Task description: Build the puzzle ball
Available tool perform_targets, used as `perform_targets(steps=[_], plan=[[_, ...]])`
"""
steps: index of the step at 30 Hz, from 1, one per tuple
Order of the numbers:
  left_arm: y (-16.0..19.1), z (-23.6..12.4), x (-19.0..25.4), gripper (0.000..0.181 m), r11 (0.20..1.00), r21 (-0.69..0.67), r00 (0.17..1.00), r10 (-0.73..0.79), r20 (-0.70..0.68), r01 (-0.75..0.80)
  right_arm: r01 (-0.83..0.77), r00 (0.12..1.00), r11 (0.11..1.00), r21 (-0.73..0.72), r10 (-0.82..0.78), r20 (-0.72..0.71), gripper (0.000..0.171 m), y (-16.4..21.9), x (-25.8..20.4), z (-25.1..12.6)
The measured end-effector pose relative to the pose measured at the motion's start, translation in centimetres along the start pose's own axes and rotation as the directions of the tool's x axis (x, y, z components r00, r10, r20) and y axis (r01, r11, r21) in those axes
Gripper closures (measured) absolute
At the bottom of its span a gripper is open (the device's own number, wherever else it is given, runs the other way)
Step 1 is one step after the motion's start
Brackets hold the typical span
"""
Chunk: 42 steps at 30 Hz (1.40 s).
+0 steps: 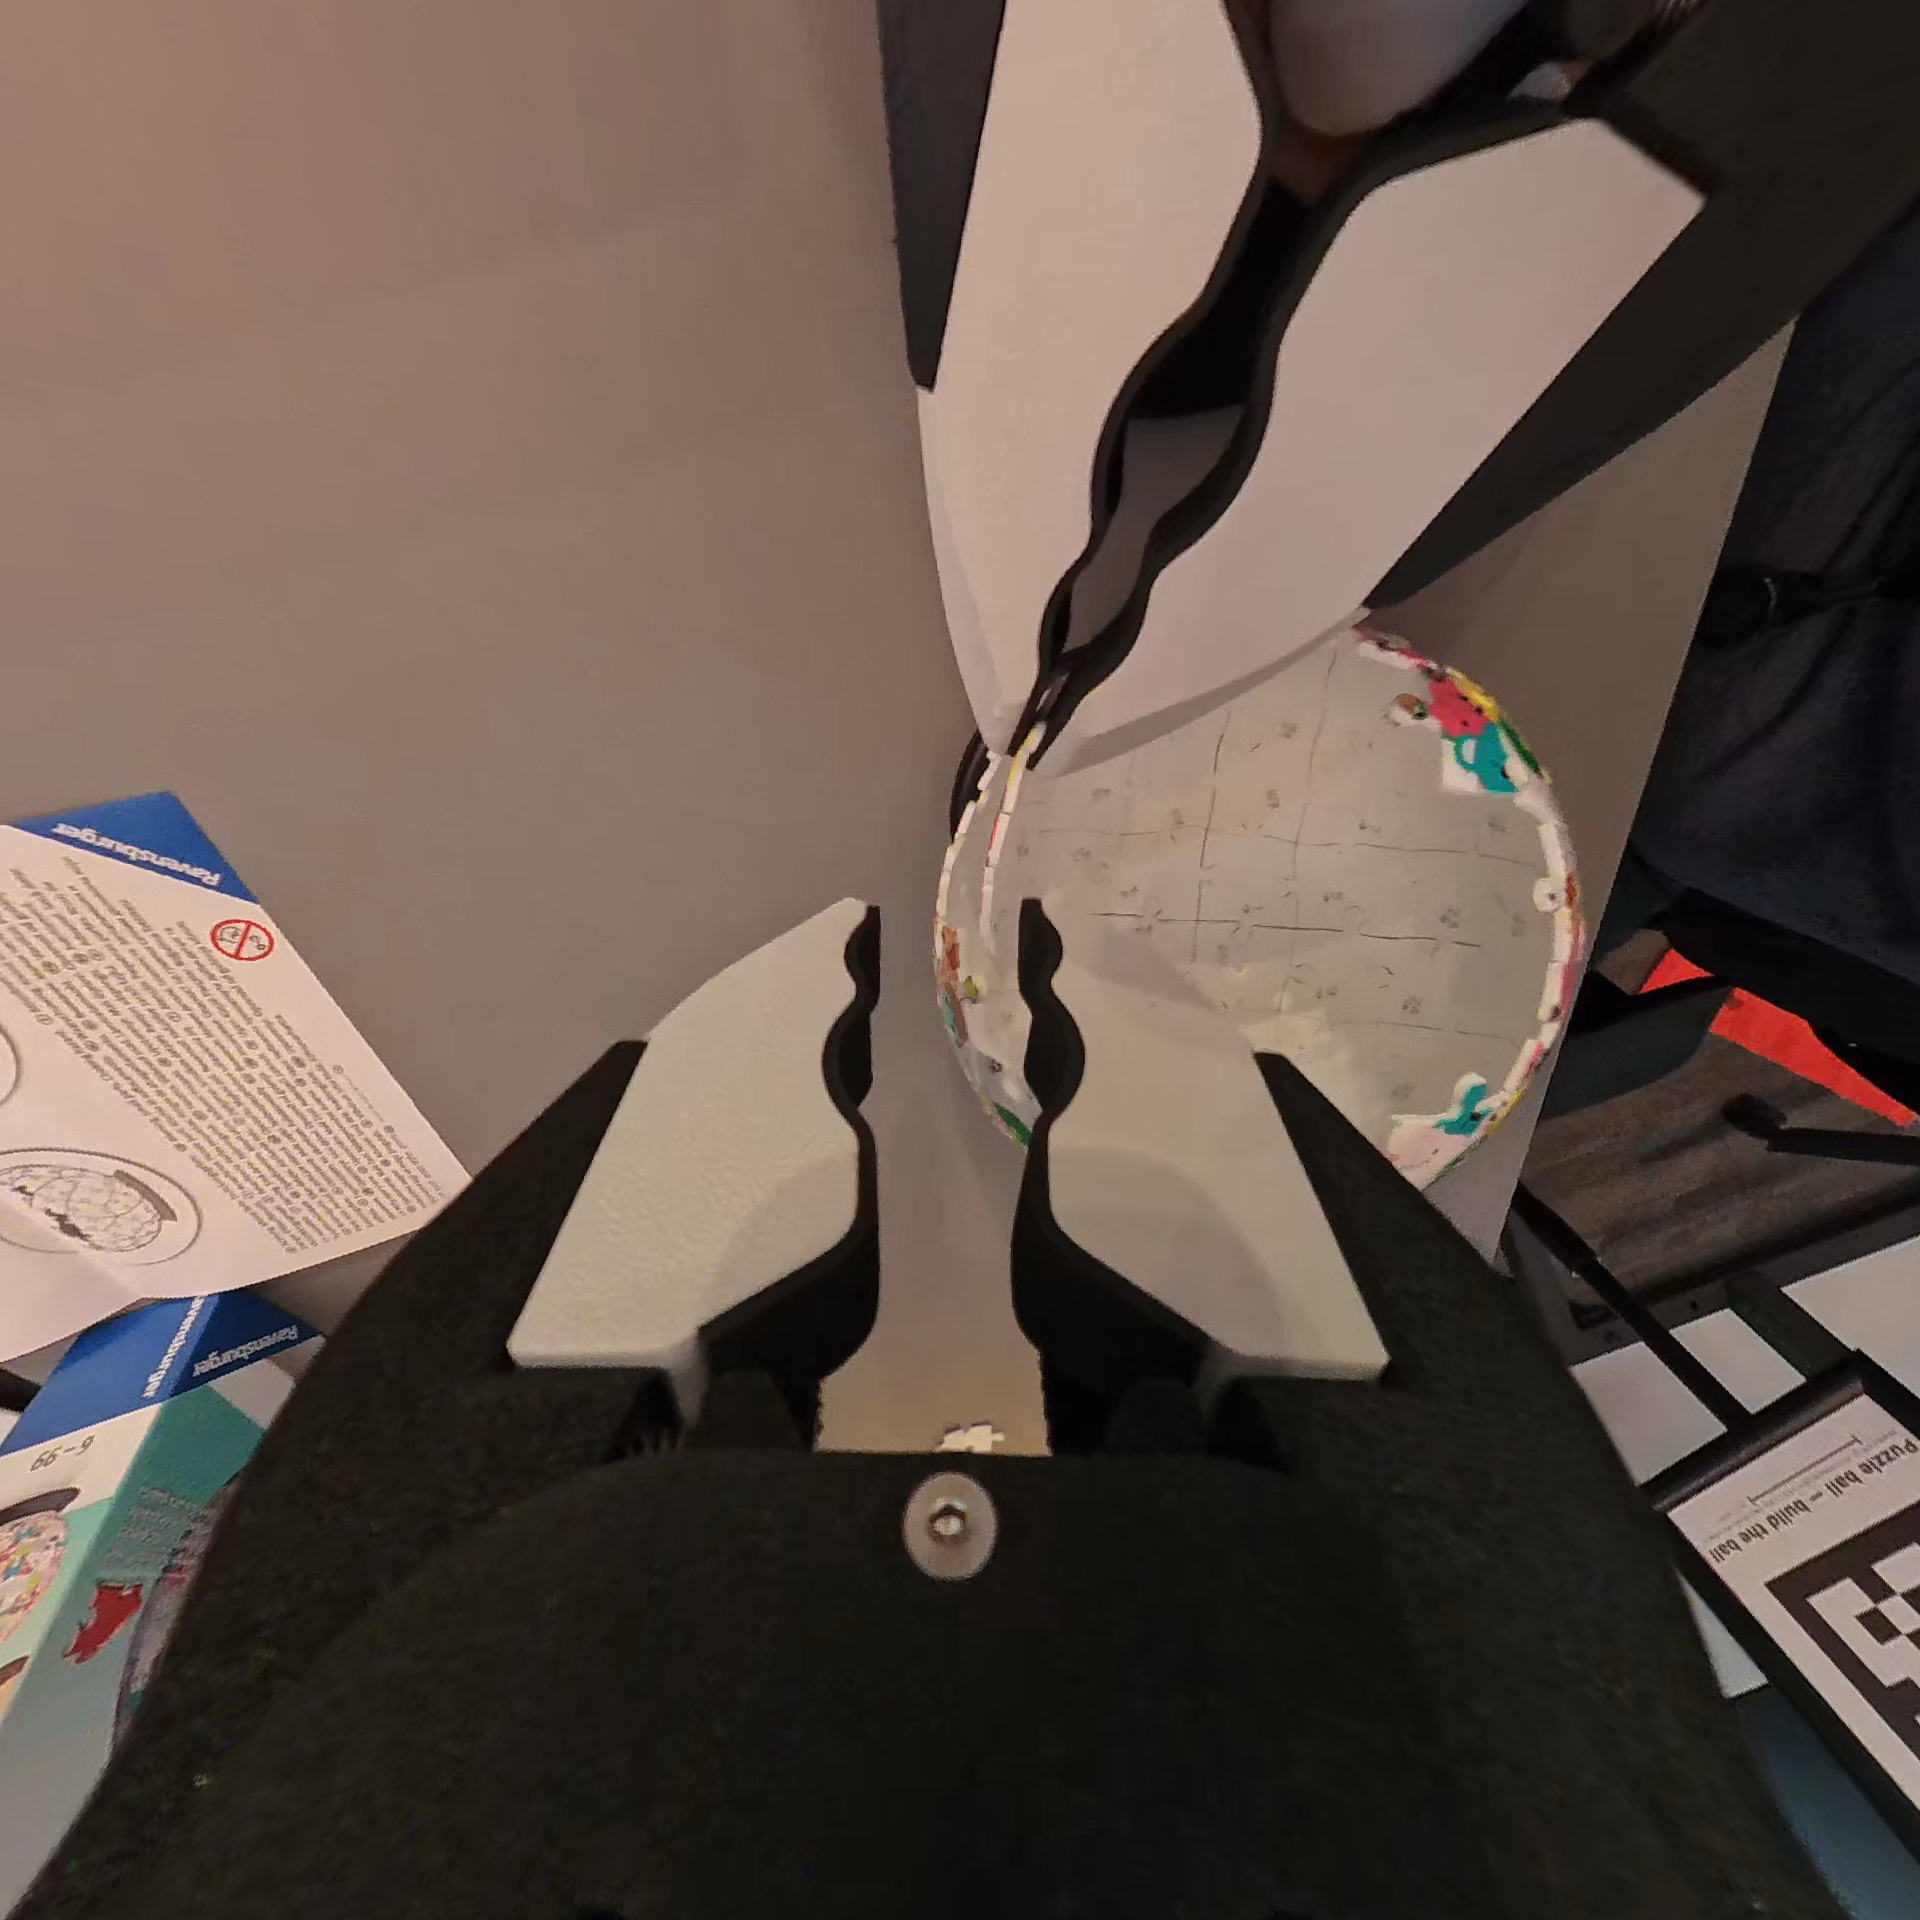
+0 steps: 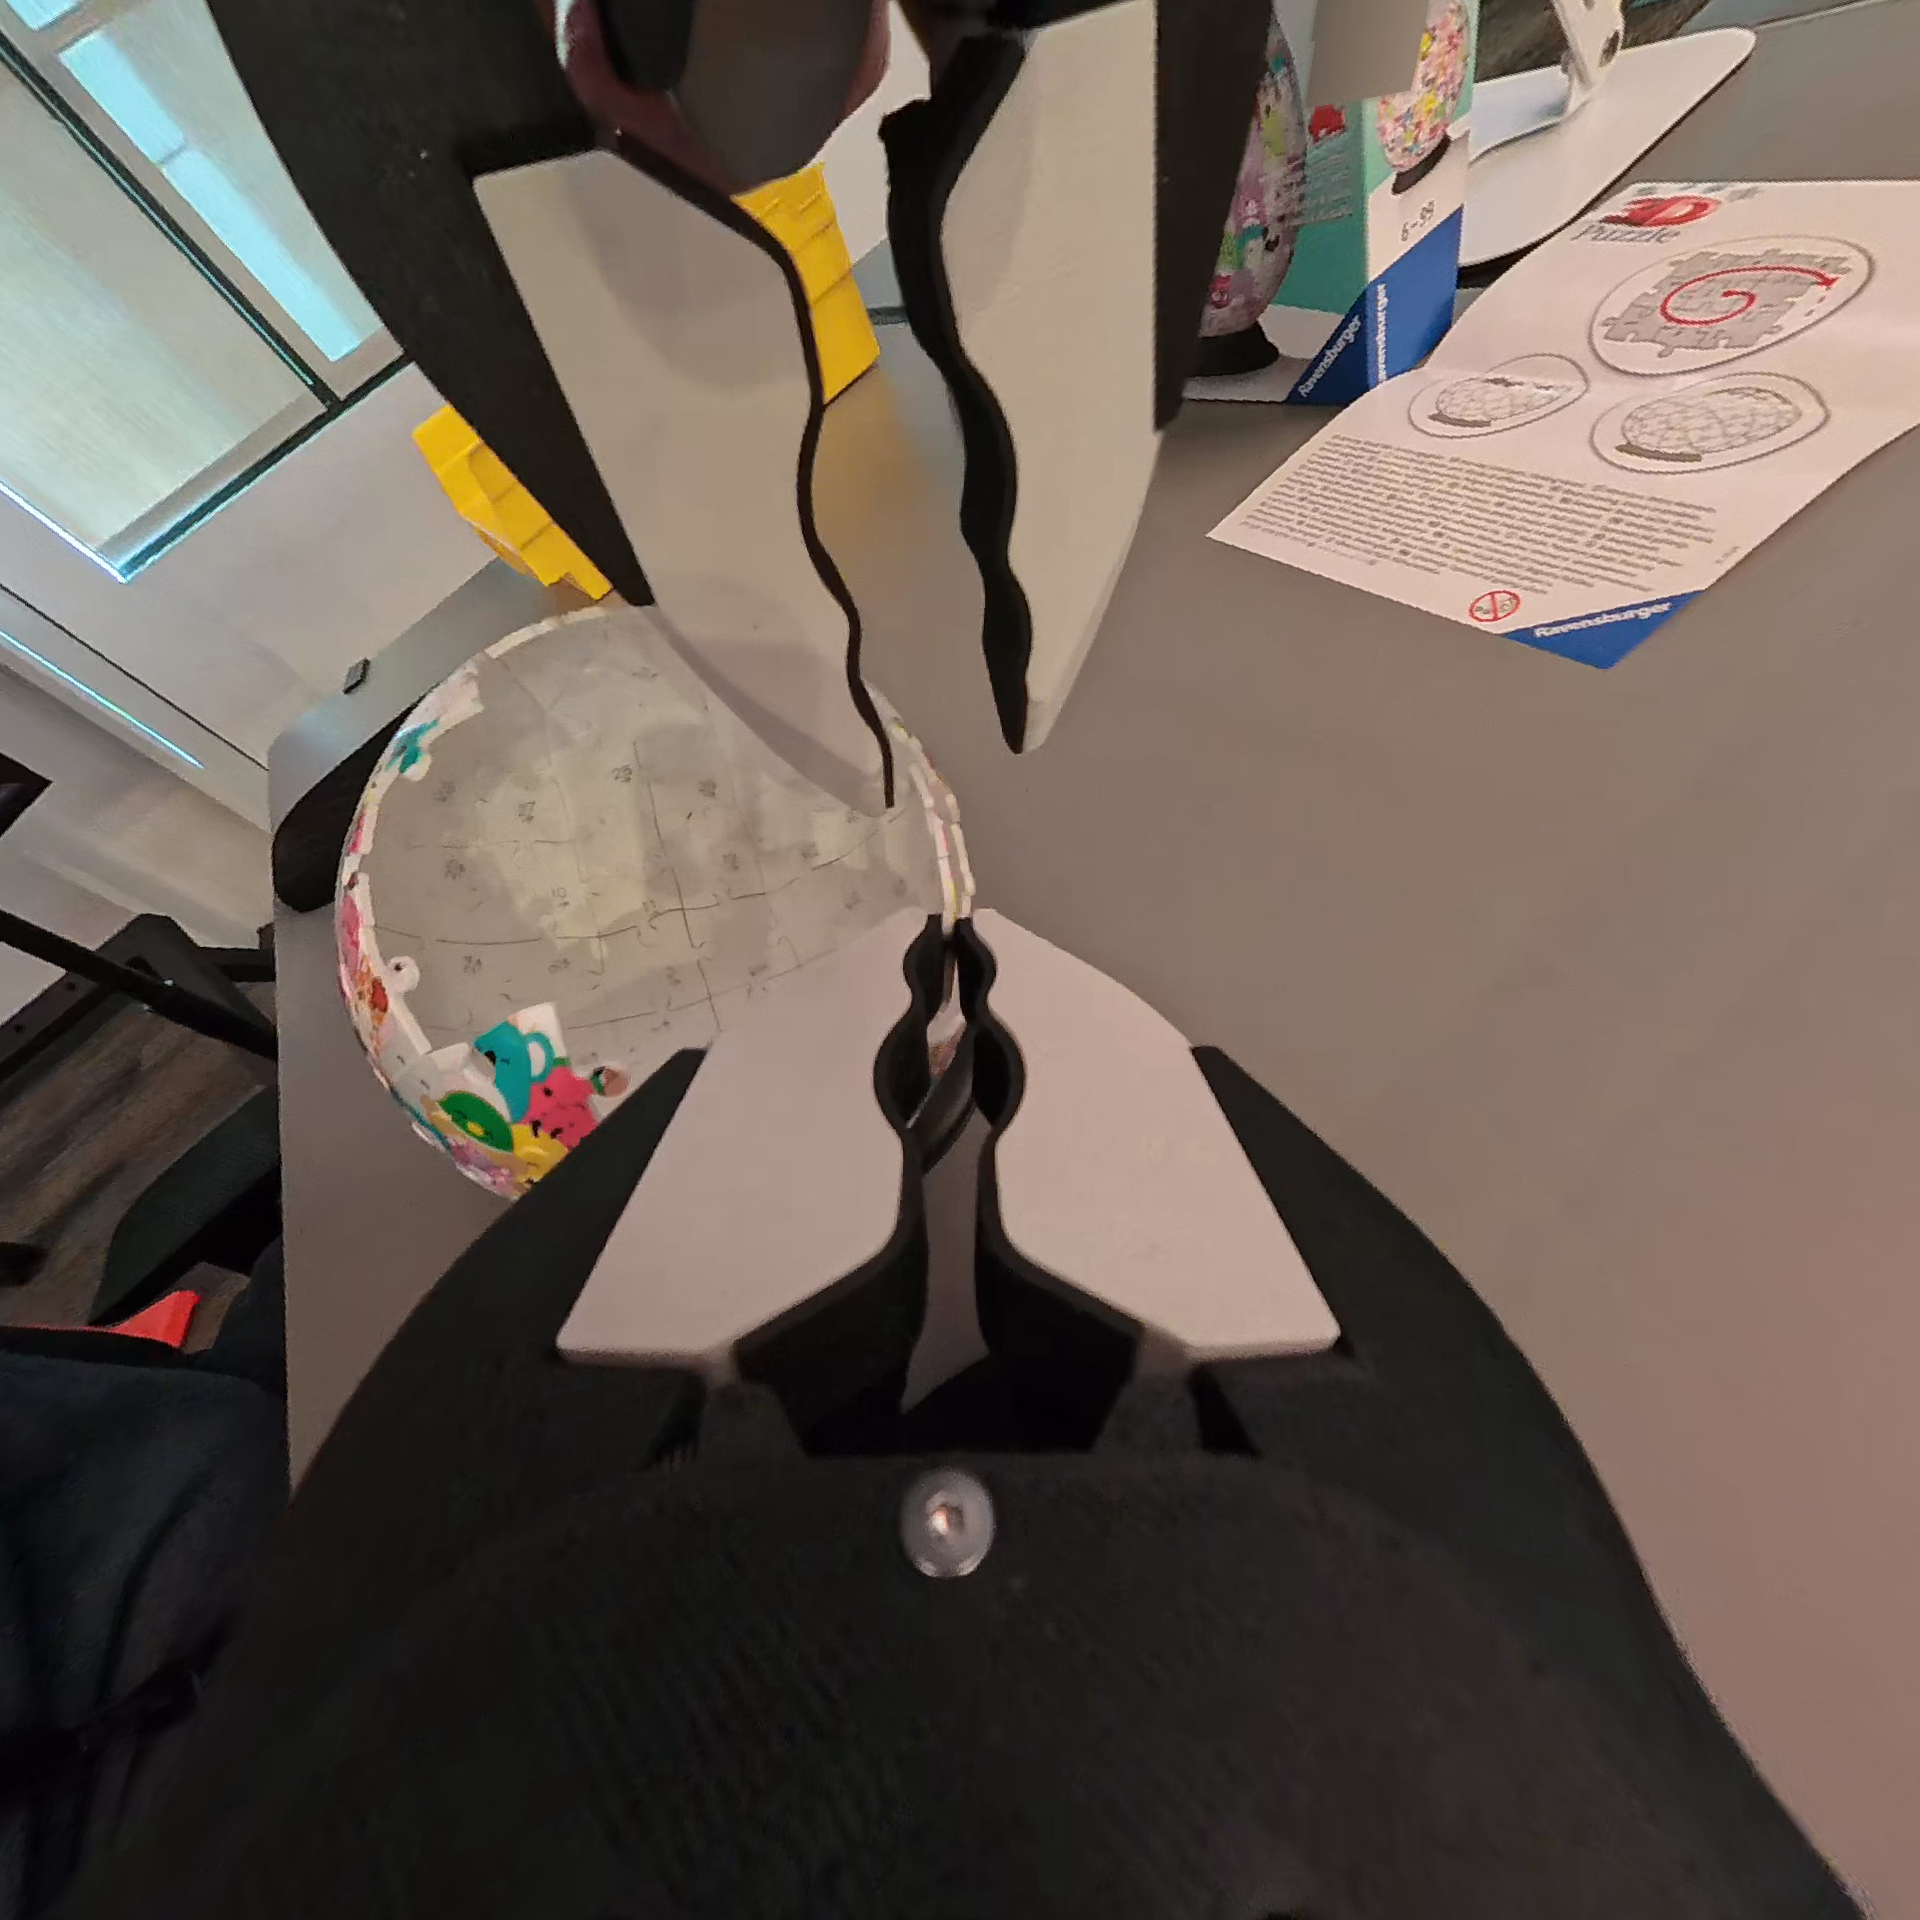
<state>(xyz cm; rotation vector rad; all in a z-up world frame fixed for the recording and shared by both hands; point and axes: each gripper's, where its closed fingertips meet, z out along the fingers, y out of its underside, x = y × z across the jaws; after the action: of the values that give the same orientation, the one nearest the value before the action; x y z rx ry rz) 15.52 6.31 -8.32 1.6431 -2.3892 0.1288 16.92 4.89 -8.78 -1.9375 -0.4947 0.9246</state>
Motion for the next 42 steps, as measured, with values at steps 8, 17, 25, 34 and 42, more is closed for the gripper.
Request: perform_targets(steps=[8, 17, 25, 34, 42], plan=[[0.3, 0.1, -0.5, 0.156, 1.000, -0.010, 1.000, -0.022, 0.001, 0.022, -0.051, 0.999, 0.999, -0.008, 0.051, -0.006, 0.169, 0.3, 0.2, 0.2], [0.4, 0.8, -0.7, 0.152, 0.998, -0.021, 0.998, -0.057, -0.019, 0.056, -0.077, 0.997, 0.997, -0.005, 0.077, -0.011, 0.169, 0.5, 0.3, 0.5], [0.3, 1.2, -0.6, 0.156, 0.998, -0.036, 0.999, -0.042, -0.010, 0.042, -0.087, 0.996, 0.996, -0.003, 0.087, -0.021, 0.169, 0.4, 0.4, 0.6], [0.9, 1.1, -0.8, 0.155, 0.996, -0.085, 0.999, -0.028, 0.022, 0.030, -0.101, 0.995, 0.995, -0.003, 0.101, -0.026, 0.169, 0.5, 0.5, 0.7], [0.9, 0.5, -1.1, 0.148, 0.994, -0.095, 0.997, -0.050, 0.052, 0.054, -0.109, 0.994, 0.994, 0.004, 0.109, -0.021, 0.169, 0.4, 0.5, 0.8]])
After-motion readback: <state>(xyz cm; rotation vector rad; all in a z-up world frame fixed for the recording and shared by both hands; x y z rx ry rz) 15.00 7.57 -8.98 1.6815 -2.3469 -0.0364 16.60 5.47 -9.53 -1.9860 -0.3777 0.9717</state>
